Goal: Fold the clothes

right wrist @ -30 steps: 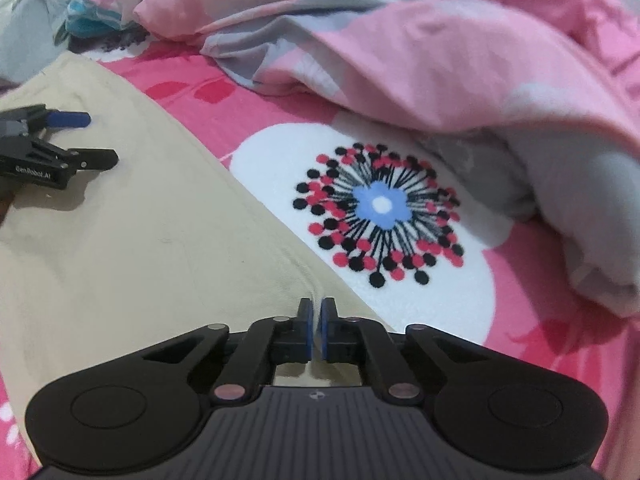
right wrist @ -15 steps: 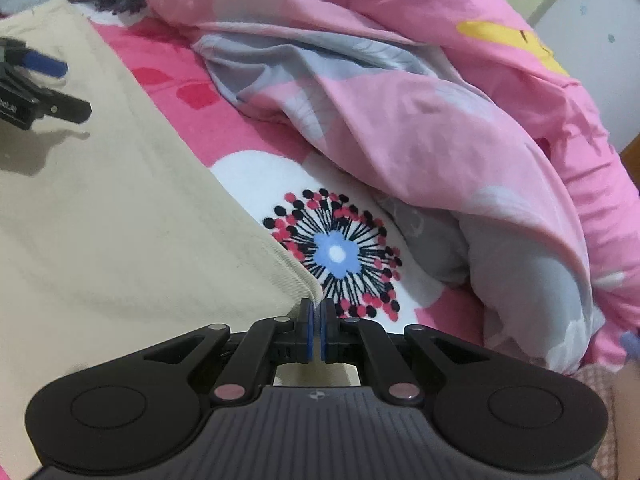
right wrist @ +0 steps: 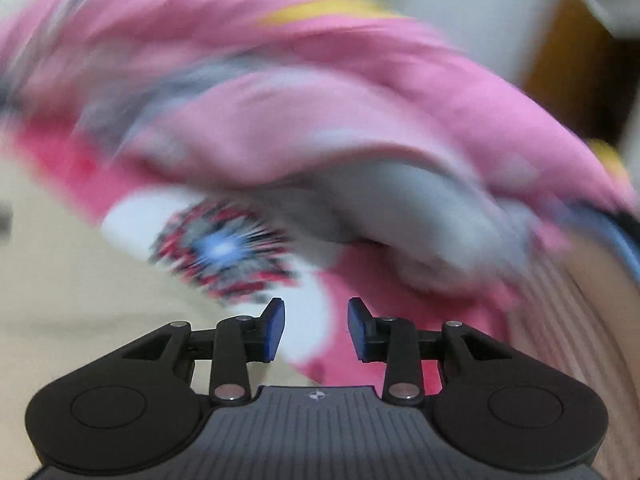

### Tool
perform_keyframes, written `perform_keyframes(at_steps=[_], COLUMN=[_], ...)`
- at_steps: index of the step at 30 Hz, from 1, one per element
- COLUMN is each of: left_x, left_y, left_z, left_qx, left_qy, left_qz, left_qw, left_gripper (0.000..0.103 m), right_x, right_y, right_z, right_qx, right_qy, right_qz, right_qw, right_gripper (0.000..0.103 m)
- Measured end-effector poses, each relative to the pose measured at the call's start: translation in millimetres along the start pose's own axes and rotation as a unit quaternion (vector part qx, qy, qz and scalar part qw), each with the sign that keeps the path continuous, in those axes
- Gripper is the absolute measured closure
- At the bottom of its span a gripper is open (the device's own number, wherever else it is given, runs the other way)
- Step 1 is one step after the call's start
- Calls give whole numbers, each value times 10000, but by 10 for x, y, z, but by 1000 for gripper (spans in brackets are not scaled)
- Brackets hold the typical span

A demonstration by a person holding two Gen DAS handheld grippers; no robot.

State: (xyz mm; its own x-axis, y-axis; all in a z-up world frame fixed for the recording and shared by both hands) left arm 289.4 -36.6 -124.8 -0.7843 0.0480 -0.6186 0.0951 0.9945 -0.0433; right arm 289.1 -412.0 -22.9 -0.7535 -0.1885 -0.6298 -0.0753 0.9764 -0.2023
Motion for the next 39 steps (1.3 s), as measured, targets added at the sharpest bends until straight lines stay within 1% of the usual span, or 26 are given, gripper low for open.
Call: perform_keyframes(at_steps=[1,3,5,7,11,19,23,24,27,29,33,36,39], left_x=[0,-1,1,2,8,14,14,15,16,16,15,16,16], left_y=[-1,-1,-5,-8,-8,-11,-14,-15,-17,-20,-22,-23,-25], left_z=[1,2,3,5,5,8,7,6,6,8,10,10,10], left_qx=[-5,-14,-22,-30,-33,-29,-29,-32,-33,-36,-34,-33,-32], left_qy=[0,1,-3,-5,-13,-22,-29,-31,-37,-38,-44,-48,-54], left_qz=[3,10,14,19,23,15,13,14,13,15,14,13,12], left_qw=[10000,10000,10000,10000,10000,10000,10000,10000,10000,10000,10000,10000,10000], left_gripper=[0,0,0,0,0,0,0,0,0,0,0,0,0], right_x=[94,327,575,795,980,1028,1070,1078,1078,1051,979,884,798], right_y=[-223,-558,-783,-927,-988,-1001,-1110,-1119,-1106,-1058,-949,-921,-889], right_z=[-94,-241,-303,-290,-199,119,161,149,127,112,39,21,102], right_qx=[-25,-48,-33,16,89,567,356,355,385,463,833,1229,1527], right_qy=[-9,75,267,544,876,1205,1200,1172,1073,986,733,603,646], right_qz=[421,959,1251,1503,1724,1671,1949,1942,1808,1601,1176,926,618], right_qw=[9991,9954,9918,9871,9811,9769,9728,9733,9769,9811,9868,9862,9842], right_gripper=[66,66,66,66,63,63,66,81,87,91,94,94,94])
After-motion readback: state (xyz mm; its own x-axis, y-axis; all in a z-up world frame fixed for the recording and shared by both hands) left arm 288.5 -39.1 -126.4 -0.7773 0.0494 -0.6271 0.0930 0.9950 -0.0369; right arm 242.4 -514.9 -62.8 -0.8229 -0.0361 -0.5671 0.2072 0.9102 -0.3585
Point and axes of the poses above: each gripper's, at about its wrist camera, not at the fingertips, and z roughly the way its jaws point, y to its left, x to its underside, the point moved 4 cm from there along z, roughly the way its jaws point, and after that the axes turned 14 degrees about y, right-handed, at the moved point
